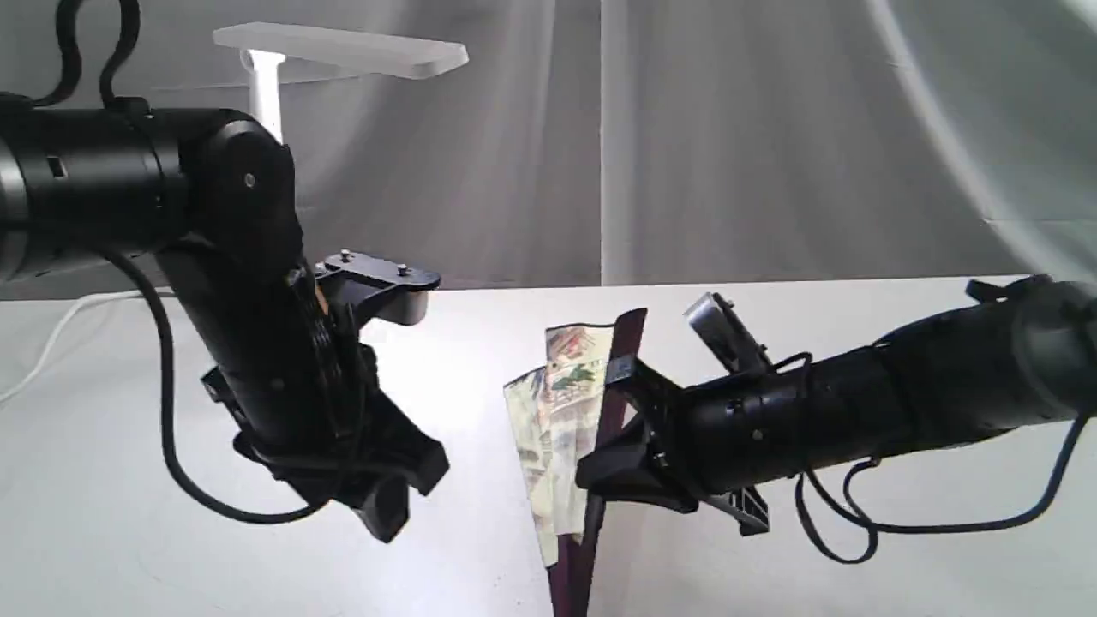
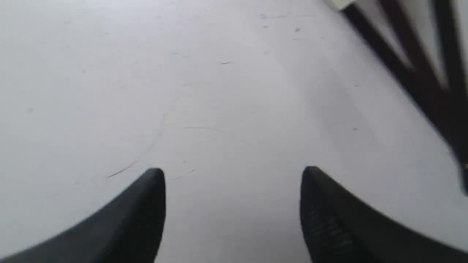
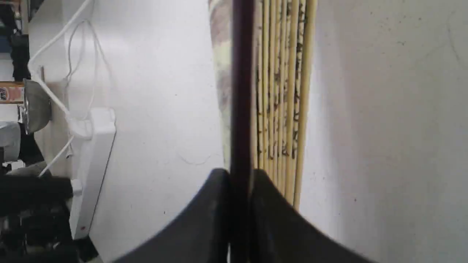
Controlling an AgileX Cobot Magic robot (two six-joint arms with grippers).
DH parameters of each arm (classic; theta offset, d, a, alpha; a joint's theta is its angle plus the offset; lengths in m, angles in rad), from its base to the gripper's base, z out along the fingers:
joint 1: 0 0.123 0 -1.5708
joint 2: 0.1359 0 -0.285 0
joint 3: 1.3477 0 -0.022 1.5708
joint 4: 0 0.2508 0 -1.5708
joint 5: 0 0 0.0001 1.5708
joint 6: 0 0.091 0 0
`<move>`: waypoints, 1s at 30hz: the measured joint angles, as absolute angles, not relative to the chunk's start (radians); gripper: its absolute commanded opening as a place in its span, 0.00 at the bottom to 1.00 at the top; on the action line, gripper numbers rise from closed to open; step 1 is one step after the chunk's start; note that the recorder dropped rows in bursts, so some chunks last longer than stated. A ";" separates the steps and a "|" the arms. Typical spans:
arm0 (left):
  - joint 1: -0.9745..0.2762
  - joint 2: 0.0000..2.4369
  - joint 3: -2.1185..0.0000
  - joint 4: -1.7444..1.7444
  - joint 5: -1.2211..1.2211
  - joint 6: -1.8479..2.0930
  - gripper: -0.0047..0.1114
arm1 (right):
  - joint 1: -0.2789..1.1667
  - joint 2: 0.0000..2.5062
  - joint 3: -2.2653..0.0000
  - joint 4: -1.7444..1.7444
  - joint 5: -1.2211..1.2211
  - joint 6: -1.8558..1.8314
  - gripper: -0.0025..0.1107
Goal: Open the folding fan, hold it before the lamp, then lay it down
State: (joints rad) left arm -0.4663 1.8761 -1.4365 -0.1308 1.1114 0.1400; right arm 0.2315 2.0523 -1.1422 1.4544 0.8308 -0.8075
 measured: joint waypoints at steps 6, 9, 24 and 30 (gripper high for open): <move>-0.466 1.840 -1.368 0.090 1.051 -0.053 0.36 | 0.210 1.994 -1.137 1.346 0.906 -0.785 0.02; -0.464 1.798 -1.279 0.134 0.935 -0.100 0.31 | 0.210 1.962 -1.121 1.327 0.936 -0.781 0.02; -0.464 1.580 -0.690 0.140 -0.151 -0.163 0.31 | 0.210 1.848 -0.961 1.302 0.946 -0.826 0.02; -0.464 1.580 -0.498 0.140 -0.671 -0.217 0.31 | 0.210 1.844 -0.959 1.299 0.950 -0.830 0.02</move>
